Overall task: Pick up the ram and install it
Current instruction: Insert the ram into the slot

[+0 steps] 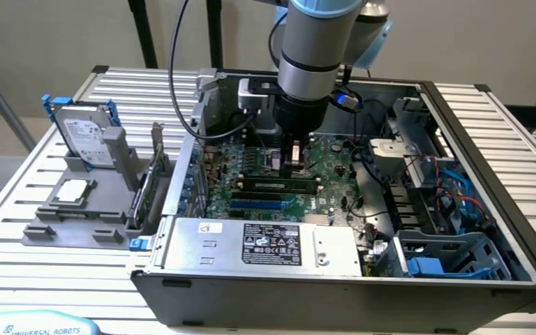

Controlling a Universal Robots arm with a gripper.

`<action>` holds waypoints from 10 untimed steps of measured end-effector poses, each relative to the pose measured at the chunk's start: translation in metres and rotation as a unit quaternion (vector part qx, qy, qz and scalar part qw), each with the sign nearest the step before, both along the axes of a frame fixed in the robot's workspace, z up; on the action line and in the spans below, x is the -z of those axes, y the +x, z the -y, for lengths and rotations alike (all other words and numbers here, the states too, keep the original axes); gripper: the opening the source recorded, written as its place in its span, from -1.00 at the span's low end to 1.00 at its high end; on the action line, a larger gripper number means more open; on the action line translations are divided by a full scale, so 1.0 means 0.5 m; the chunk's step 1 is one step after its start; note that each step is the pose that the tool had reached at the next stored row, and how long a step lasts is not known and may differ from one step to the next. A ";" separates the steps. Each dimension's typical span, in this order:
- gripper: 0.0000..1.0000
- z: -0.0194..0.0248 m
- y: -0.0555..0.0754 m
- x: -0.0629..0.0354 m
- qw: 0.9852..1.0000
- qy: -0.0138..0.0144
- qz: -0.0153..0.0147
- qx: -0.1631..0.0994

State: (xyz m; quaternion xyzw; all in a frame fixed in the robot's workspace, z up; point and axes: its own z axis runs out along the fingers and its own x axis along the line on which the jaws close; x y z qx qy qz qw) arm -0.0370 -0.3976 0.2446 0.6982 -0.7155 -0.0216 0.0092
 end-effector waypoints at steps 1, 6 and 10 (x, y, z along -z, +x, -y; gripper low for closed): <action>-0.74 0.0000 0.000 0.000 1.000 0.000 0.000 0.000; -0.79 0.0001 0.000 0.000 1.000 0.000 0.000 0.000; -0.79 0.0001 0.000 0.000 1.000 0.000 0.000 0.000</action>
